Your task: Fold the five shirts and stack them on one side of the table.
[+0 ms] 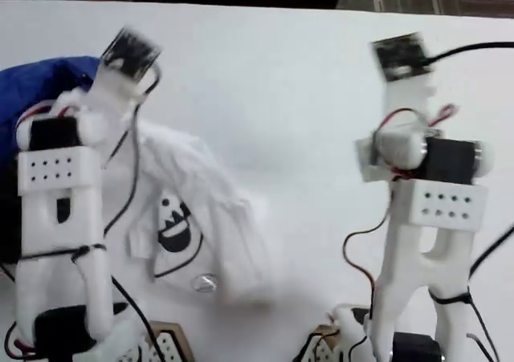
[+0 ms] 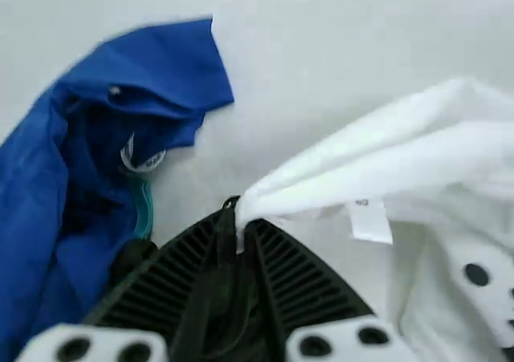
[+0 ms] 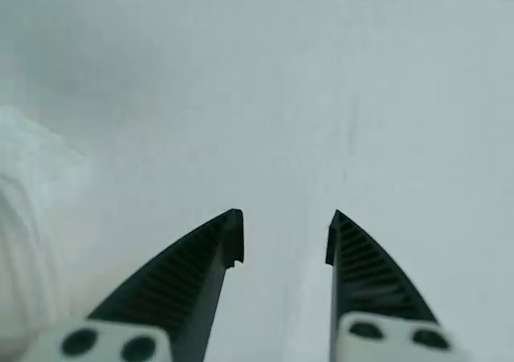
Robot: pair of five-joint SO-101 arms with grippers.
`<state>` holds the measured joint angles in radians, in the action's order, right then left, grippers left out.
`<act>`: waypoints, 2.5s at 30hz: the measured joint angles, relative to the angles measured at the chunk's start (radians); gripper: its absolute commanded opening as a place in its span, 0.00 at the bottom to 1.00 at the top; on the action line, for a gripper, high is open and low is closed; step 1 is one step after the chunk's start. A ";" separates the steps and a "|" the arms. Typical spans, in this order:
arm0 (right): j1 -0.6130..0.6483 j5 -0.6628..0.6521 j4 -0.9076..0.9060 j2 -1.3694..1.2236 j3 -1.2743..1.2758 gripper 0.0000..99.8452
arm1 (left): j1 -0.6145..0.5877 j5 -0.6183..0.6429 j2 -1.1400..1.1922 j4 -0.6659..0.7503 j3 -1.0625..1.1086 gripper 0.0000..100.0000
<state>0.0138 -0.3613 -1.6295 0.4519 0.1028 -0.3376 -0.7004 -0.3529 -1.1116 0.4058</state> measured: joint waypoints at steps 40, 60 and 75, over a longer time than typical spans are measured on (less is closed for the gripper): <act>0.730 -0.044 0.506 -0.334 0.410 0.02 | -0.508 -0.233 0.261 0.516 0.338 0.02; 0.535 -0.044 0.442 -0.350 0.238 0.02 | -0.508 -0.233 0.261 0.516 0.338 0.02; 0.626 -0.035 0.413 -0.428 0.247 0.09 | -0.508 -0.233 0.261 0.516 0.338 0.02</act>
<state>0.6398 -0.3966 -1.2167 0.0238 0.3498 -0.8454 -0.9337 -0.0921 -0.5961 0.7434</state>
